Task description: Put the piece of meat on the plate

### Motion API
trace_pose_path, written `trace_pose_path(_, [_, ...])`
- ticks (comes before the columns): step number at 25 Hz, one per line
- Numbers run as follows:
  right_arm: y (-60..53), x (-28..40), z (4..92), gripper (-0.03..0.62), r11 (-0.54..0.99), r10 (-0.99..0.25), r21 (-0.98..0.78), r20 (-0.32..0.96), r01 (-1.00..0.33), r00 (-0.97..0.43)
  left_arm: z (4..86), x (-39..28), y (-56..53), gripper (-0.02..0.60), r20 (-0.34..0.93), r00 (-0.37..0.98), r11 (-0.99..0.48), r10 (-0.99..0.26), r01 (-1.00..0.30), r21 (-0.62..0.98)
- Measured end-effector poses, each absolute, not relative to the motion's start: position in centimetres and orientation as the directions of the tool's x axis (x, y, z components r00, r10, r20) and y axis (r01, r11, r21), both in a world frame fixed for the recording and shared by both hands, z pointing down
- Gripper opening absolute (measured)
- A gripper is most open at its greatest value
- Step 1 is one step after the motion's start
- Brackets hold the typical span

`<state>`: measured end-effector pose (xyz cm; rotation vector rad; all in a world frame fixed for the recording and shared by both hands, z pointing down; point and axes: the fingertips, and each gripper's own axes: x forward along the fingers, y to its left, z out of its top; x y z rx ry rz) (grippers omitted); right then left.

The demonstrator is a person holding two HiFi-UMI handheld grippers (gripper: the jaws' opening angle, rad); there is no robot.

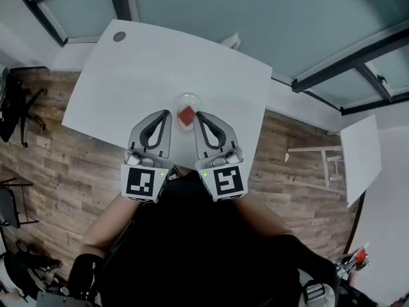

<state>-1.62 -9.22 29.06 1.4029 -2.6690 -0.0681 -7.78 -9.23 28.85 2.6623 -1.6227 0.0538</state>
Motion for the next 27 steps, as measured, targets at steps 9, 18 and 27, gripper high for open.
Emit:
trace_pose_path(9, [-10.8,-1.1,25.6,0.003,0.563,-0.825,0.114,0.034,-0.818,-0.564,26.4,-6.6,-10.2,0.005,-0.014,0.448,-0.448,-0.894,-0.894,0.006])
trace_pose_path(18, [-11.5,-0.9,26.0,0.003,0.561,-0.827,0.12,0.035,-0.819,-0.561,26.7,-6.7,-10.2,0.005,-0.004,0.439,-0.439,-0.898,-0.898,0.018])
trace_pose_path(27, [-11.3,-1.3,26.9,0.003,0.57,-0.821,0.11,0.039,-0.815,-0.569,27.5,-6.8,-10.3,0.005,0.013,0.445,-0.445,-0.895,-0.895,0.032])
